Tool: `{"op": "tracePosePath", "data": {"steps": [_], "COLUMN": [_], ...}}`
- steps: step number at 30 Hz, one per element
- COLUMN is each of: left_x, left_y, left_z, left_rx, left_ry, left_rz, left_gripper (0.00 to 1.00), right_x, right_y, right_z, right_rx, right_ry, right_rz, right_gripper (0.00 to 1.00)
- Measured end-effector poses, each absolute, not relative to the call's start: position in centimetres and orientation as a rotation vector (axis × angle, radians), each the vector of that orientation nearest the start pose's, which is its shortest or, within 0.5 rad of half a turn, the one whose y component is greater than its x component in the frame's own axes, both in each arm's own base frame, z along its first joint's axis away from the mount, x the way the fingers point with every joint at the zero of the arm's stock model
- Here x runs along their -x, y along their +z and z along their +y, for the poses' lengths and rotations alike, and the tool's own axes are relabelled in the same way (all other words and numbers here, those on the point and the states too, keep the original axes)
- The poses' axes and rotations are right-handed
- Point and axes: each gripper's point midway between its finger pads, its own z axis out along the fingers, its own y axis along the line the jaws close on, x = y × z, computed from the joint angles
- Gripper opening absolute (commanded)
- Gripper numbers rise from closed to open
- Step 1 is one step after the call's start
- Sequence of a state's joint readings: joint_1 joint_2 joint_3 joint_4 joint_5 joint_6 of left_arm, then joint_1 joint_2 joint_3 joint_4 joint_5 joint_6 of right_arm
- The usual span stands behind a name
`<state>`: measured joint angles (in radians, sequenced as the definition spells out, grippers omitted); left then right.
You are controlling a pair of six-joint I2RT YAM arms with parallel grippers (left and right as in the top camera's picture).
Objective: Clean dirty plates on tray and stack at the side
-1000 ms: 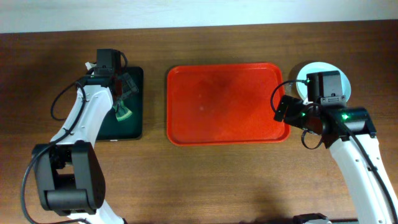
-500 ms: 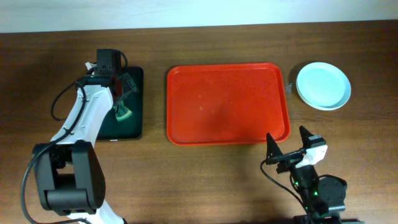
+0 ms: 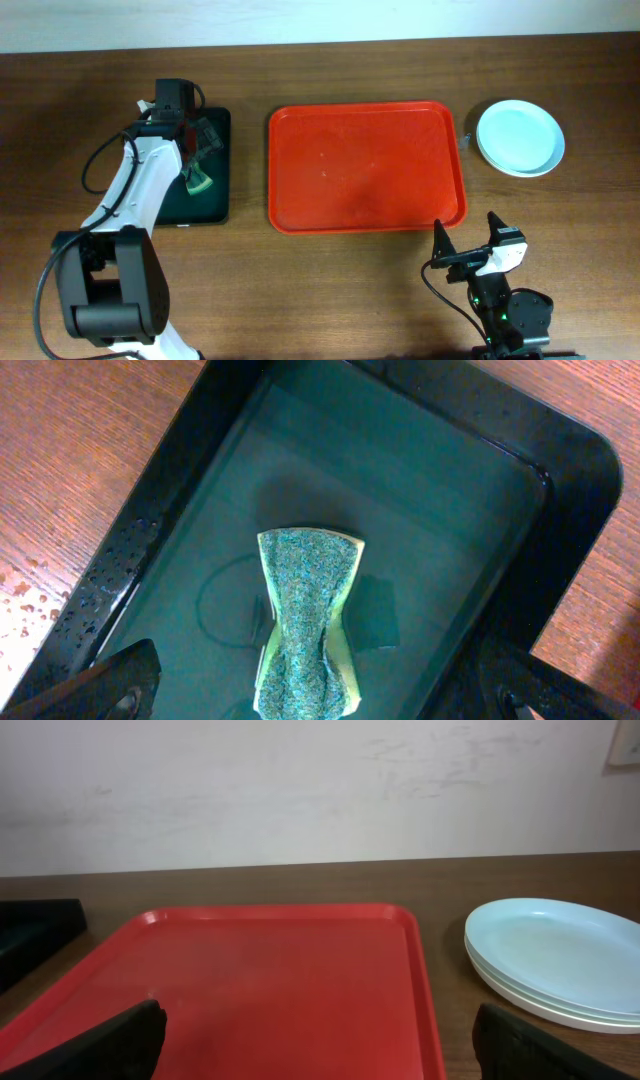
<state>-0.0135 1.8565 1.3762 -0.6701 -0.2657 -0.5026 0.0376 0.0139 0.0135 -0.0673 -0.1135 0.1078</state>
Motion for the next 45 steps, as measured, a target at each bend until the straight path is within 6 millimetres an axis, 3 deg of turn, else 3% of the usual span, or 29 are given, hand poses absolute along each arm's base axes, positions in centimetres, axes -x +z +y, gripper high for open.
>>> {"op": "tracePosePath", "data": {"steps": [13, 17, 20, 23, 25, 27, 29, 31, 32, 37, 42, 45], "left_x": [-43.8, -42.9, -43.1, -41.9, -40.3, -37.4, -32.9, -30.3, -29.8, -27.2, -26.0, -25.1], "left_y": [8.8, 8.5, 10.0, 13.4, 14.7, 15.6, 17.3, 18.7, 18.9, 15.8, 16.3, 13.9], "left_z": [3.9, 4.0, 3.9, 3.6, 2.3, 0.3, -0.9, -1.4, -1.4, -1.6, -1.7, -1.7], "left_rx": [0.718, 0.671, 0.518, 0.358, 0.181, -0.007, -0.118, -0.160, -0.165, -0.182, -0.180, -0.187], "left_ry": [0.200, 0.233, 0.235, 0.207, 0.140, 0.057, 0.021, 0.015, 0.016, 0.020, 0.029, 0.020], "left_rz": [2.566, 2.617, 2.587, 2.451, 2.323, 2.176, 2.029, 1.914, 1.887, 1.787, 1.629, 1.727], "left_gripper": [0.99, 0.99, 0.99, 0.99, 0.99, 0.99, 0.99, 0.99, 0.99, 0.99, 0.99, 0.99], "right_x": [-24.4, -24.4, -24.4, -24.4, -24.4, -24.4, -24.4, -24.4, -24.4, -24.4, -24.4, -24.5], "right_y": [16.1, 16.1, 16.0, 16.1, 16.1, 16.1, 16.1, 16.1, 16.1, 16.1, 16.1, 16.1], "right_z": [2.9, 2.9, 2.9, 2.9, 2.8, 2.8, 2.7, 2.7, 2.7, 2.7, 2.7, 2.7], "right_rx": [0.029, 0.030, 0.029, 0.029, 0.027, 0.027, 0.026, 0.024, 0.025, 0.025, 0.024, 0.025], "right_ry": [0.204, 0.204, 0.204, 0.203, 0.200, 0.198, 0.195, 0.196, 0.195, 0.195, 0.196, 0.195], "right_rz": [1.641, 1.642, 1.642, 1.642, 1.641, 1.637, 1.639, 1.640, 1.640, 1.640, 1.639, 1.639], "right_gripper": [0.98, 0.98, 0.98, 0.98, 0.98, 0.98, 0.98, 0.98, 0.98, 0.98, 0.98, 0.98]}}
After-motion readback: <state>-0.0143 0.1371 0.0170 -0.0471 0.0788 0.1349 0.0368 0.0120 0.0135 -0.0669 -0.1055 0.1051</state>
